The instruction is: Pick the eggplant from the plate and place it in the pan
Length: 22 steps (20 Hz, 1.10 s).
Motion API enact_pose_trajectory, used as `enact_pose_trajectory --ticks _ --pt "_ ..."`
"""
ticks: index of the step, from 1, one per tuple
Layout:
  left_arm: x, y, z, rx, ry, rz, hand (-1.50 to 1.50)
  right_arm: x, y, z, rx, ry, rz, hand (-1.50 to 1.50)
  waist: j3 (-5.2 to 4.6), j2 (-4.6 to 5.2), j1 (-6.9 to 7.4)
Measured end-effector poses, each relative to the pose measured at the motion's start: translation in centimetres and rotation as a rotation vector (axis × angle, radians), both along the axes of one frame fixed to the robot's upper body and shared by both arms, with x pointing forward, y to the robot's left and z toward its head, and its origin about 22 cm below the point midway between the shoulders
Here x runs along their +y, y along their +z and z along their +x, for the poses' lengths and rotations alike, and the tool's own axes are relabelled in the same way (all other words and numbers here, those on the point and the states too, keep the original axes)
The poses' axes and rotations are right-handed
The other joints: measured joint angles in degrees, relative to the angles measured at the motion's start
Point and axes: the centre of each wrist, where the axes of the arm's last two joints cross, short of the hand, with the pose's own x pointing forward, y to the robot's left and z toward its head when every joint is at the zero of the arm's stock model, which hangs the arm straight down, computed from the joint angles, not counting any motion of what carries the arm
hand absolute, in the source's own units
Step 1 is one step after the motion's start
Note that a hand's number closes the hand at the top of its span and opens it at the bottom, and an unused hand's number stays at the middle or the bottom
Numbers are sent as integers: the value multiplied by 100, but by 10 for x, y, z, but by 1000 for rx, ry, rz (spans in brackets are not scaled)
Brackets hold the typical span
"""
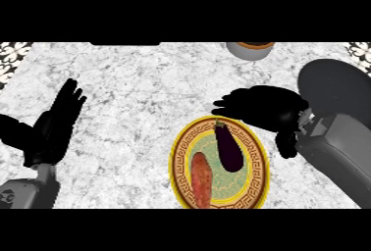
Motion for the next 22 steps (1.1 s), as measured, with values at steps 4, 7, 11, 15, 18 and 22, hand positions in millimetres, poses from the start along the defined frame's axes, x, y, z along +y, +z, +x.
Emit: enact_pose_trajectory --ticks 4,7,11,15,18,22 --pt "0 1 -2 2 3 4 0 8 -1 -13 -70 -3 -33 -150 1 1 -2" --pt "-1 1 5 -2 3 0 0 19 -6 -24 -83 -5 -20 -150 1 4 -11" --pt "-7 1 12 -6 2 2 0 30 -9 -29 -85 -5 -12 -150 1 8 -5" --pt "-4 -4 8 -8 -1 1 0 45 -20 -31 -89 -28 -49 -150 0 9 11" --pt "-2 -3 4 -9 2 3 0 50 -31 -33 -99 -49 -69 -150 1 10 15" --pt "-1 1 9 -7 2 -2 0 50 -40 -24 -107 -69 -85 -150 1 13 18"
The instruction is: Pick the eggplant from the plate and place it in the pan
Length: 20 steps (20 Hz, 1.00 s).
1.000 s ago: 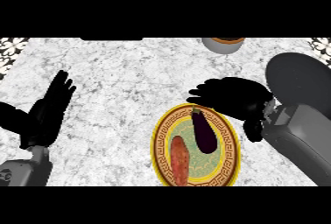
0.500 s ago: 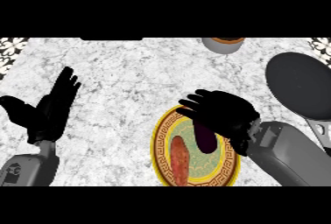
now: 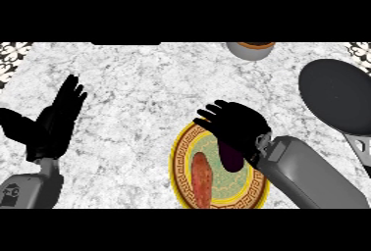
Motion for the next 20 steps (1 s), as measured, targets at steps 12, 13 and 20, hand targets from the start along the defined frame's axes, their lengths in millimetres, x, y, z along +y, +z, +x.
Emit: enact_pose_trajectory --ticks 12,13,20 --pt "6 4 -7 1 -4 2 0 8 -38 21 32 -1 -21 -150 1 1 6" --pt "7 3 -9 4 -1 0 0 6 -44 23 32 0 -15 -150 1 1 10" --pt "-2 5 -7 5 -4 5 0 5 -62 29 58 -6 12 -150 -1 -1 0"
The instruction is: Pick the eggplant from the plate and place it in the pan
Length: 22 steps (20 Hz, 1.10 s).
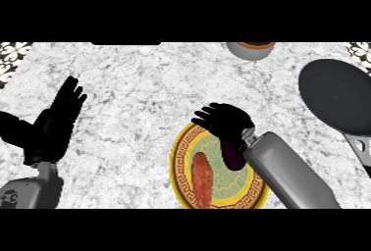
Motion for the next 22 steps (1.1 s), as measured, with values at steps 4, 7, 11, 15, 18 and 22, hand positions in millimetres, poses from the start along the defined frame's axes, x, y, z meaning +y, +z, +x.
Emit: enact_pose_trajectory --ticks 4,7,11,15,18,22 --pt "3 -2 2 1 -5 -1 0 9 -10 0 24 -3 -23 150 -11 -12 -5" --pt "6 -2 4 -4 -8 -2 0 5 -15 0 21 38 -12 150 -24 -35 -9" --pt "3 -6 0 -3 -10 -6 0 8 -21 5 11 79 11 150 -42 -66 -4" --pt "4 -4 -4 -3 -12 -8 0 6 -26 8 9 99 43 150 -57 -94 -5" --pt "0 -11 -1 -2 -10 -11 0 2 -28 9 17 107 72 150 -59 -98 -19" --pt "2 -9 -1 -1 2 -6 0 -6 -25 12 15 -48 142 150 -49 -94 -70"
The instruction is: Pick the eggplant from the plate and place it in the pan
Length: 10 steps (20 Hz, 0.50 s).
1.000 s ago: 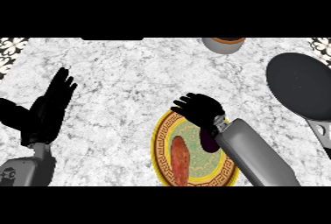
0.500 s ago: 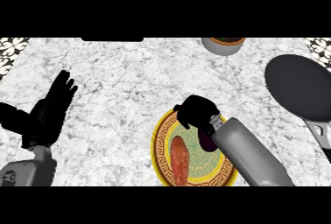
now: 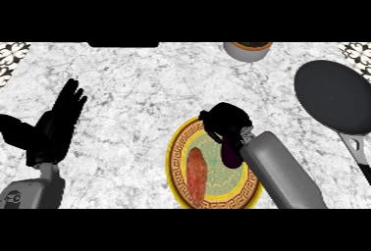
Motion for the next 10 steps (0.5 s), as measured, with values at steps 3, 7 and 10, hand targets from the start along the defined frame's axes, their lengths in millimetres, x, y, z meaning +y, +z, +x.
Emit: enact_pose_trajectory --ticks 3,7,10 --pt "7 1 -1 -2 24 1 0 -28 -2 8 3 -286 63 150 21 15 -130" --pt "11 3 -3 0 31 8 0 -44 12 14 -101 -614 127 150 39 31 -129" --pt "9 2 -4 5 26 2 0 -44 36 12 -274 -737 152 150 44 34 -104"
